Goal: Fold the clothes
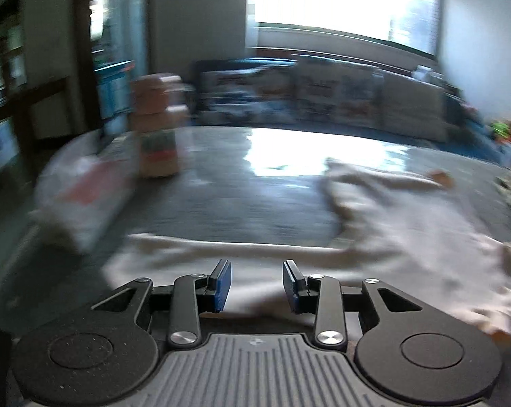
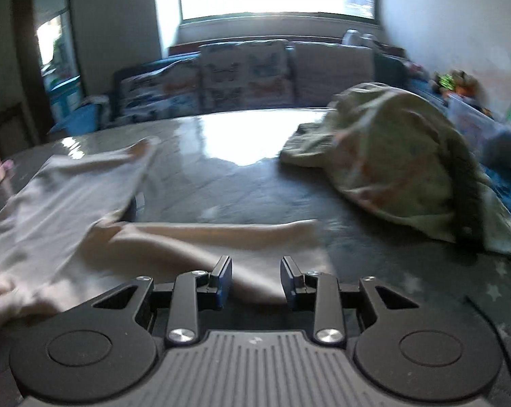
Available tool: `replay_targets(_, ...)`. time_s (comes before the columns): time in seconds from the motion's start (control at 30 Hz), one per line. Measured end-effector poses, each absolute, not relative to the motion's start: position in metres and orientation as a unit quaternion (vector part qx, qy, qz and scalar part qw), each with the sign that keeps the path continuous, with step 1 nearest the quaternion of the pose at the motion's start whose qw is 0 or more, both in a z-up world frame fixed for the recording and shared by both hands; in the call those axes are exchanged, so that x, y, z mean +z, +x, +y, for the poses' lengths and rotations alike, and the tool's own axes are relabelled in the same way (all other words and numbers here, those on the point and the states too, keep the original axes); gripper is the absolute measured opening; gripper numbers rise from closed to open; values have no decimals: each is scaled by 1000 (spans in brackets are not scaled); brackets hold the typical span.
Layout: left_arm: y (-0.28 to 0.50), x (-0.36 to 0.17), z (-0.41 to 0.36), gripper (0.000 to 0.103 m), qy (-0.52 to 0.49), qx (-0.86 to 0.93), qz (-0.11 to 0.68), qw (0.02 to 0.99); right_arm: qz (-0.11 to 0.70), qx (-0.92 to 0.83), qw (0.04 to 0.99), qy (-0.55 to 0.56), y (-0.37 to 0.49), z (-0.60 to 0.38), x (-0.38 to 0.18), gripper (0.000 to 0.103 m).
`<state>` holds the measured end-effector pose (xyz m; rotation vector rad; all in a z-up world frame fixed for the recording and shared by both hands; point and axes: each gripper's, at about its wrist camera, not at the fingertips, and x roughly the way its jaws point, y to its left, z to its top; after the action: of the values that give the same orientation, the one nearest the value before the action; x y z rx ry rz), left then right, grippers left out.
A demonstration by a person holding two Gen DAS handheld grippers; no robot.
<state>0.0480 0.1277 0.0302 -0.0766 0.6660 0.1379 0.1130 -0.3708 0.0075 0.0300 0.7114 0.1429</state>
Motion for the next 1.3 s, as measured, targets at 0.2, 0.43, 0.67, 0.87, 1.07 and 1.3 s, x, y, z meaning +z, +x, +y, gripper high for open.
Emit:
replay_targets(0.2, 62, 31, 38, 35, -15, -53, 338, 939, 348, 51, 935, 33, 137, -397, 0, 31)
replay_targets(0.43, 79, 18, -44, 35, 29, -152, 354, 922, 359, 68, 930, 49, 159, -401, -11, 30)
replay_targets(0.67, 92, 0, -78, 35, 55, -197, 370, 906, 358, 59, 932, 18, 169, -395, -15, 6)
replay_targets(0.87, 92, -12, -85, 35, 67, -223, 382, 894, 326, 46, 944, -32, 182, -384, -4, 4)
replay_targets(1.07, 91, -15, -84, 35, 72, -232, 382, 892, 339, 34, 938, -59, 213, -373, -15, 5)
replay_targets(1.3, 89, -6, -83, 35, 64, -236, 364, 899, 337, 42, 940, -34, 204, -379, -9, 25)
